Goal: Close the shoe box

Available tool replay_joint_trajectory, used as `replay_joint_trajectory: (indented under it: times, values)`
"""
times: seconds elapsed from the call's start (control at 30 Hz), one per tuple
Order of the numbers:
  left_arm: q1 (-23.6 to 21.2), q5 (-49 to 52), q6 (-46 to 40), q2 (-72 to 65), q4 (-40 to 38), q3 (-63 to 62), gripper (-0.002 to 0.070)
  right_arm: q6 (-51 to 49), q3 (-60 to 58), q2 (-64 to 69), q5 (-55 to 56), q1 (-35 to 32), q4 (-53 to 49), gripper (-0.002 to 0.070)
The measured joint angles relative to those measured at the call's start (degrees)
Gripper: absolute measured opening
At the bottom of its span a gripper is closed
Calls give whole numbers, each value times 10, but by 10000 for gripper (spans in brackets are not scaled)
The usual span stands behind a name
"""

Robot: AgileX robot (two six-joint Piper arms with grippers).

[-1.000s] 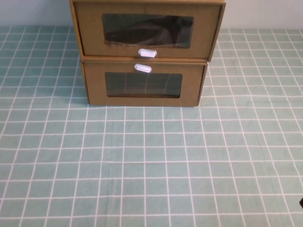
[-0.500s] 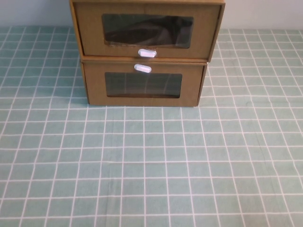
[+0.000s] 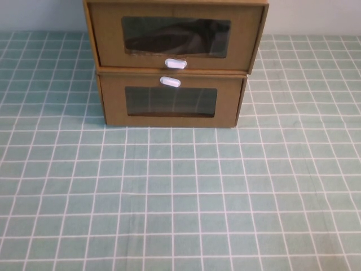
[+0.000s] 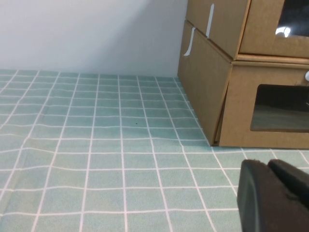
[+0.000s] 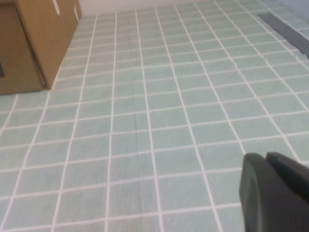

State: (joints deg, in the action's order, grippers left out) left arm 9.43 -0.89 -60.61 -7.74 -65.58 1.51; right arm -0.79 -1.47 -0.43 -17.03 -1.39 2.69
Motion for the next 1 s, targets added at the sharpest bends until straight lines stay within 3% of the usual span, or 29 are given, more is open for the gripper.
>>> replay_joint_trajectory:
  times: [0.9, 1.0]
  values:
    - [0, -20, -3, 0, 4, 0, -5, 2, -1, 0, -29, 0, 10, -11]
    - [-5, -19, 29, 3, 115, 0, -5, 2, -1, 0, -29, 0, 10, -11]
